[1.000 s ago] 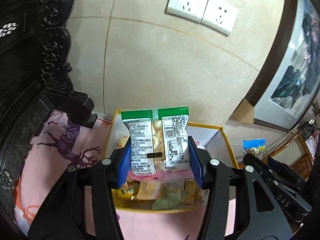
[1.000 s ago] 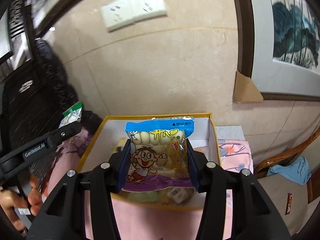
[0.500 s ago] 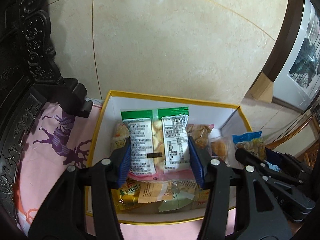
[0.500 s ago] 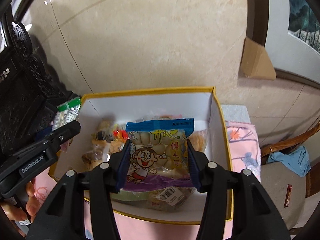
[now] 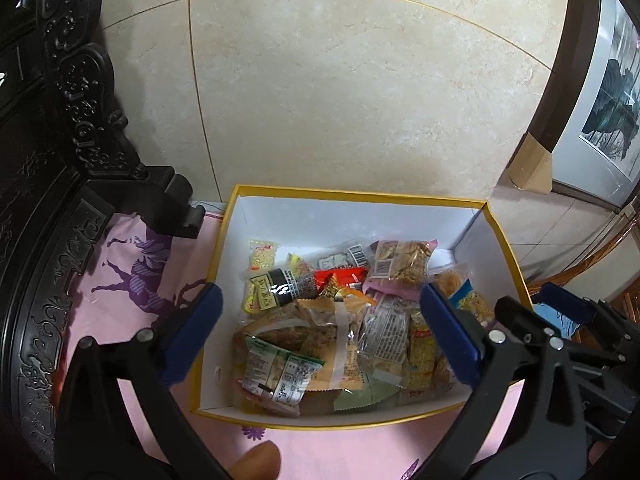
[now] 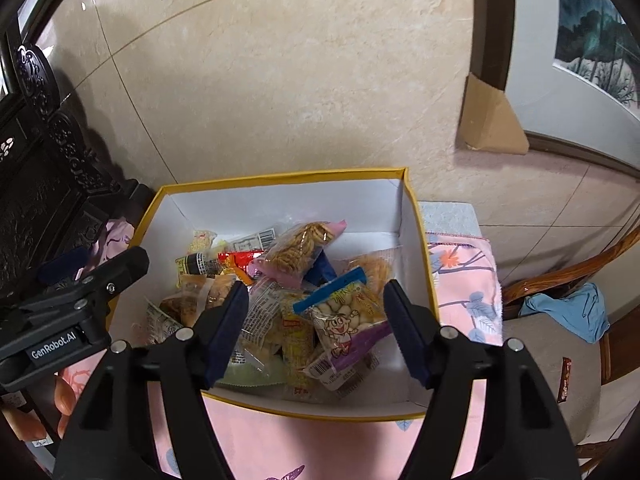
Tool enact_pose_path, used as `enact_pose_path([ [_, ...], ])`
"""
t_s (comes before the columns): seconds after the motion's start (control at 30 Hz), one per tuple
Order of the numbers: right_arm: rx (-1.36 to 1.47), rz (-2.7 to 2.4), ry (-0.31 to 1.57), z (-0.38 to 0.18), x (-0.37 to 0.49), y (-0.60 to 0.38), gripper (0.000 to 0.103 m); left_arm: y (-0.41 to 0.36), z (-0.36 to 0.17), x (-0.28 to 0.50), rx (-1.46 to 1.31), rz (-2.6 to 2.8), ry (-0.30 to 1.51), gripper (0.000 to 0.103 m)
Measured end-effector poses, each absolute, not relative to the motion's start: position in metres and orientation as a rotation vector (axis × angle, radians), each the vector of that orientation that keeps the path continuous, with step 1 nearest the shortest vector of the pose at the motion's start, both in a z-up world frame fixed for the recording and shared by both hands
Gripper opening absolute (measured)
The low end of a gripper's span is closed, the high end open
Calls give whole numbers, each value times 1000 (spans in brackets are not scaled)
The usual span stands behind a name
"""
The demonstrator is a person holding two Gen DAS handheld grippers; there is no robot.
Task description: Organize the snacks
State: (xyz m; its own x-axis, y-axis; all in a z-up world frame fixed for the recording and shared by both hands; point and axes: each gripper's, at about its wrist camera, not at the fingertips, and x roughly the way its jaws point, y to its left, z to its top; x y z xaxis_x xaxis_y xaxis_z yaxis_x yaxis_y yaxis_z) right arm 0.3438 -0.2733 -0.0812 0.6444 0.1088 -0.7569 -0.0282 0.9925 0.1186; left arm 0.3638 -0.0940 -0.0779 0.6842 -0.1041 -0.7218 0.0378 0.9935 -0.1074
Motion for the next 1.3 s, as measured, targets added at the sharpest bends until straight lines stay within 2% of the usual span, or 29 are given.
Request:
enact_pose_path([
  [1.3,80,70,863,-73,326,-271,73,-89,-66,343,-16,-39,787,101],
])
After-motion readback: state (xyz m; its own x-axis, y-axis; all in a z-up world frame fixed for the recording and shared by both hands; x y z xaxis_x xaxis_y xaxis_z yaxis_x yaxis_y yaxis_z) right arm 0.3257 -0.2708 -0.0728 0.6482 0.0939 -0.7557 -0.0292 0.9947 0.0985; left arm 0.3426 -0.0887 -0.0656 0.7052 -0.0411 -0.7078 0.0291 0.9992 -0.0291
